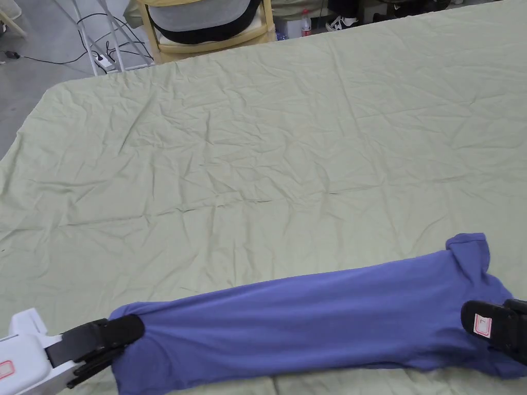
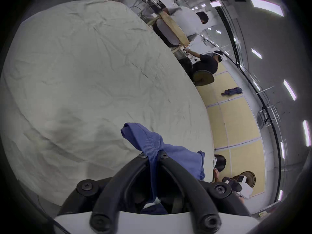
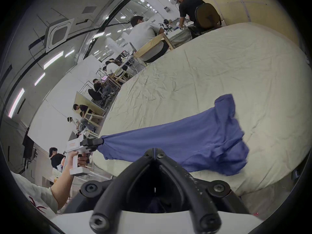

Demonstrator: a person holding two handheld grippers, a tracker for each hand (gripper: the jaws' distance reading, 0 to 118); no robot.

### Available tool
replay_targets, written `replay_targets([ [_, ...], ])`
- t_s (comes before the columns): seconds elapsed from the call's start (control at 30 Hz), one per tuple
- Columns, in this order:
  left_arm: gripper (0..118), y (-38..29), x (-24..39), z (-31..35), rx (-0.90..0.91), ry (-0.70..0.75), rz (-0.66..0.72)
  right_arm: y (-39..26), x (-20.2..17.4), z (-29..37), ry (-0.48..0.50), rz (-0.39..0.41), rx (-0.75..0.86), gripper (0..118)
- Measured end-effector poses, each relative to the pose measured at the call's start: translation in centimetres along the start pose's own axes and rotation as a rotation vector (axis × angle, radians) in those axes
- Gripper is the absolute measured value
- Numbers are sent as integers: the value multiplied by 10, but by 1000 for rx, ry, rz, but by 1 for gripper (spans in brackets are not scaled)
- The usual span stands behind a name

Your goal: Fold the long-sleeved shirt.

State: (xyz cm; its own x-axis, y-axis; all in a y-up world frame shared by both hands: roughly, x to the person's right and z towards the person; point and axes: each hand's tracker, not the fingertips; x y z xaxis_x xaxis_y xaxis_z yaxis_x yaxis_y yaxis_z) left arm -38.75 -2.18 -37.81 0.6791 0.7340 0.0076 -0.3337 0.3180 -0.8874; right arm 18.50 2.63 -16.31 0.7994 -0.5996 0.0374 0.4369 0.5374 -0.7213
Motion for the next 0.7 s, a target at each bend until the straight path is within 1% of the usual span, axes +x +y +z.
replay_targets([
  [0.07, 5, 10, -11, 12, 8, 28, 20, 2, -5, -2, 0, 14, 1, 1],
  [0.23, 5, 36, -35, 43, 34, 168, 16, 2, -16, -8, -3, 60, -6, 1],
  [0.33, 5, 43, -43, 57, 63, 247, 77, 0, -21, -12, -12, 92, -15, 1],
  [0.4, 5, 39, -35, 60, 84, 250, 103, -1, -22, -12, -24, 109, -24, 1],
  [0.47, 5, 30, -14, 57, 102, 225, 163, -2, -22, -12, -30, 114, -27, 1],
  [0.57, 5, 10, 42, 47, 114, 229, 137, -2, -17, -5, -32, 108, -25, 1],
  [0.7, 5, -18, 119, 21, 90, 87, 92, -1, -9, 7, -27, 94, 6, 1],
])
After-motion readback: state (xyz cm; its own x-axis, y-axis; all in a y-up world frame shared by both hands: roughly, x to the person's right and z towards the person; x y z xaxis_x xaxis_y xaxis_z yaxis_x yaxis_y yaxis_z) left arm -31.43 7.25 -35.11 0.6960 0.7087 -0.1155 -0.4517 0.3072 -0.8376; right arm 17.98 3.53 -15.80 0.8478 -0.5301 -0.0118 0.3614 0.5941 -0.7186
